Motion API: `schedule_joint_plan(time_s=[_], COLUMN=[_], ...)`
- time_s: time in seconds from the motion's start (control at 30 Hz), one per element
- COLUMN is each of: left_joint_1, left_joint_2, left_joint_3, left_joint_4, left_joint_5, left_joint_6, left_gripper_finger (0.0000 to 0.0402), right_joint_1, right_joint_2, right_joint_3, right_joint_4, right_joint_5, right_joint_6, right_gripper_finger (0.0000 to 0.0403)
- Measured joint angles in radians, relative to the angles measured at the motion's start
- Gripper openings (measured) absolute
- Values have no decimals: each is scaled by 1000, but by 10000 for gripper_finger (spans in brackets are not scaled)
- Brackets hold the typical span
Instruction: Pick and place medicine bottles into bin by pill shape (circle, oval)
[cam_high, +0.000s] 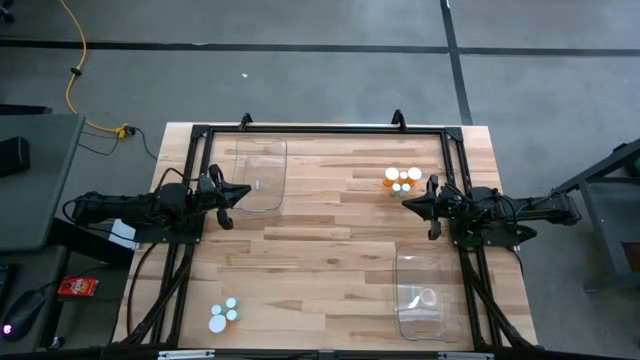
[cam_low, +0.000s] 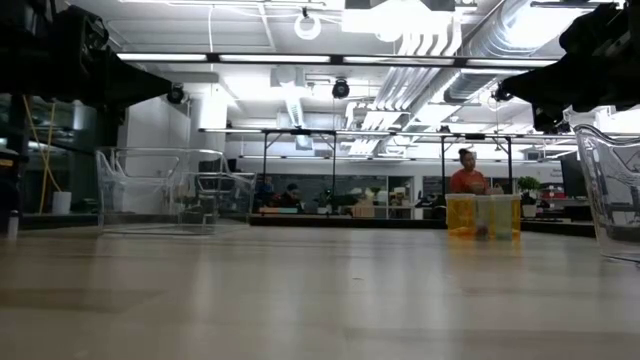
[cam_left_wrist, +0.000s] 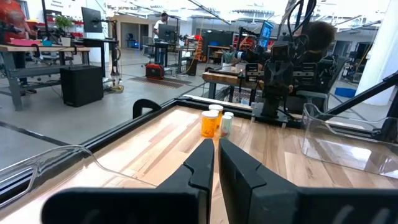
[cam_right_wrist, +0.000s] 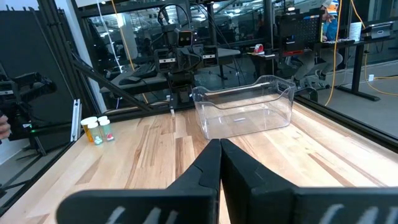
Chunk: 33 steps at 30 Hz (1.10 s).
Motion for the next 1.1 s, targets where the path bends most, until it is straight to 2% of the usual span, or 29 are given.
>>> schedule_joint_plan(time_s=[0.53, 0.63, 0.77, 0.9, 1.1], left_joint_1=[0, 0, -8, -36, -99], left_joint_2=[0, 3, 36, 122, 329], left_joint_3=[0, 0, 1, 48, 193], left_joint_4=[4, 116, 277, 269, 255], left_joint_5=[0, 2, 93, 90, 32], left_joint_6=[0, -23, -52, -45, 27], left_gripper_finger=[15, 15, 19, 50, 151], right_joint_1=[0, 0, 0, 0, 0], right_joint_2=[0, 0, 0, 0, 0], right_joint_3=[0, 0, 0, 0, 0], right_joint_4=[0, 0, 0, -5, -12], right_joint_5=[0, 1, 13, 16, 16], right_joint_6=[0, 0, 0, 0, 0], right_gripper_finger=[0, 0, 0, 0, 0])
